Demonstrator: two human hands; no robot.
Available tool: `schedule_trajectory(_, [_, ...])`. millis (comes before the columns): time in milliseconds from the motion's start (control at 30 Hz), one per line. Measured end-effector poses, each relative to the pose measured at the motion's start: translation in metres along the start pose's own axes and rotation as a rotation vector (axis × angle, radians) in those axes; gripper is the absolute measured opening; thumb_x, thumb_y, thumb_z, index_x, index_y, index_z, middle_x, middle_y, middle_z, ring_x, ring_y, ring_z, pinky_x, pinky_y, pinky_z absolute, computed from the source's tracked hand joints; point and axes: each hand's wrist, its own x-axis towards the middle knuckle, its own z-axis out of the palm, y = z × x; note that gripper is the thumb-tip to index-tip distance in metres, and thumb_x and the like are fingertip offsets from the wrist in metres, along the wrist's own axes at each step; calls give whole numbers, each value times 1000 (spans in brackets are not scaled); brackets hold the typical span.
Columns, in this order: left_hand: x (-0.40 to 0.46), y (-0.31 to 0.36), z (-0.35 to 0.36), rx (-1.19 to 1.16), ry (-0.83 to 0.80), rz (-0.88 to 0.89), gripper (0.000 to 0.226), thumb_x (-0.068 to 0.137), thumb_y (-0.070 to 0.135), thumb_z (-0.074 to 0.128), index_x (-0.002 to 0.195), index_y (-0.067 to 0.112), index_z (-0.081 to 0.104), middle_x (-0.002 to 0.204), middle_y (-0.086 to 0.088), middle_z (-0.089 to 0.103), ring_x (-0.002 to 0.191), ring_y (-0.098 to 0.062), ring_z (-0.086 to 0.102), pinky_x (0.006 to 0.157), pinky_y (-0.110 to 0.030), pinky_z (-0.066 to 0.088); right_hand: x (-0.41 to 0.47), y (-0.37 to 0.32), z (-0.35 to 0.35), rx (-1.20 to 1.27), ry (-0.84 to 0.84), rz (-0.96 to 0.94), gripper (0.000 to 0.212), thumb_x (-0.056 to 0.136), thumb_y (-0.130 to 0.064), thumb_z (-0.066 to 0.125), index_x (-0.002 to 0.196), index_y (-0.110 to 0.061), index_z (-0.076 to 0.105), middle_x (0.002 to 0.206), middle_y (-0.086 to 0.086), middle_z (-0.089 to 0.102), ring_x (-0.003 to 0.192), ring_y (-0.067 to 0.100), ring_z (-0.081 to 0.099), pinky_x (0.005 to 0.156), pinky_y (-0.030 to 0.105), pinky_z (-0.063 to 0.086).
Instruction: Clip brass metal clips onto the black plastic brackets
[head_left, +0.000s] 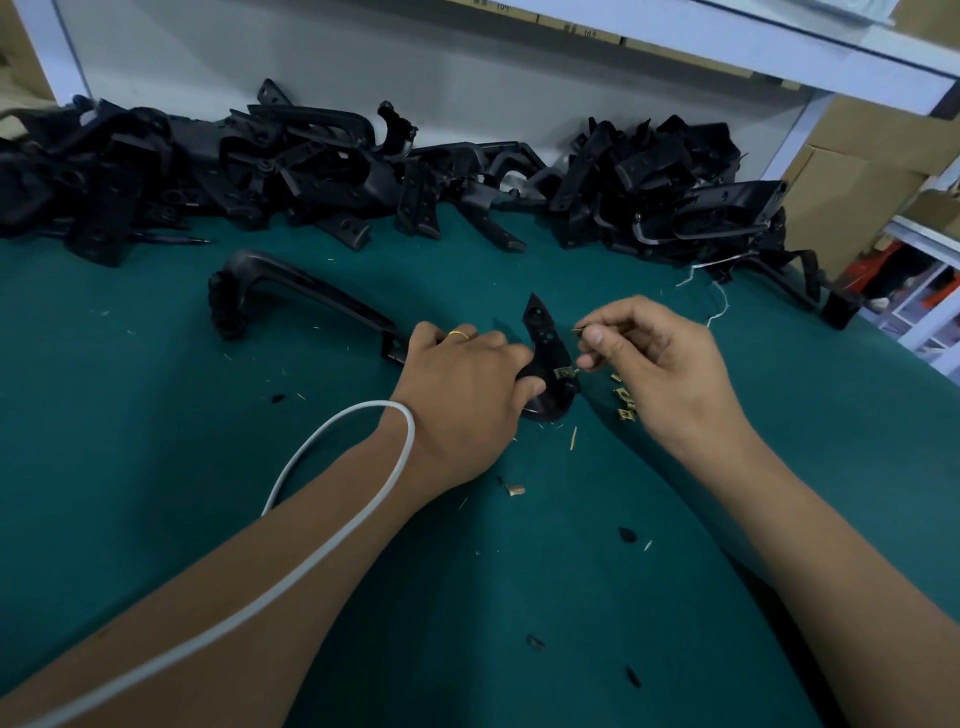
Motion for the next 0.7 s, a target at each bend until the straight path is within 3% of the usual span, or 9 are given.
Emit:
schedule_trajectory(167, [-1,1,-1,-4,10,24,27,104,49,40,97,29,56,91,11,53,102,-20,55,90,-40,26,0,-1,2,-43,-23,-4,12,99,-14,69,99,-25,74,90,-1,73,80,18,71,80,28,58])
schedule_trajectory(267, [-2,1,-1,2,4,36,27,105,49,40,101,29,57,96,10,59,104,-20,55,90,-40,26,0,-2,3,-30,-28,8,13,98,-15,71,100,-27,74,93,0,72,83,21,68,79,27,56])
schedule_trajectory(433, [-2,0,0,-6,-4,49,27,105,50,40,101,29,56,92,11,53,104,-20,55,91,-41,26,-2,-3,8,17,13,19,11,98,-12,72,102,-21,77,93,-2,75,81,10,68,77,18,54])
schedule_trajectory(700, [-2,0,0,-5,1,55,28,105,50,39,104,28,58,101,9,62,106,-20,55,90,-41,24,-3,-7,8,7,-7,-33,17,98,-8,71,108,-21,73,94,4,69,86,22,65,85,30,56])
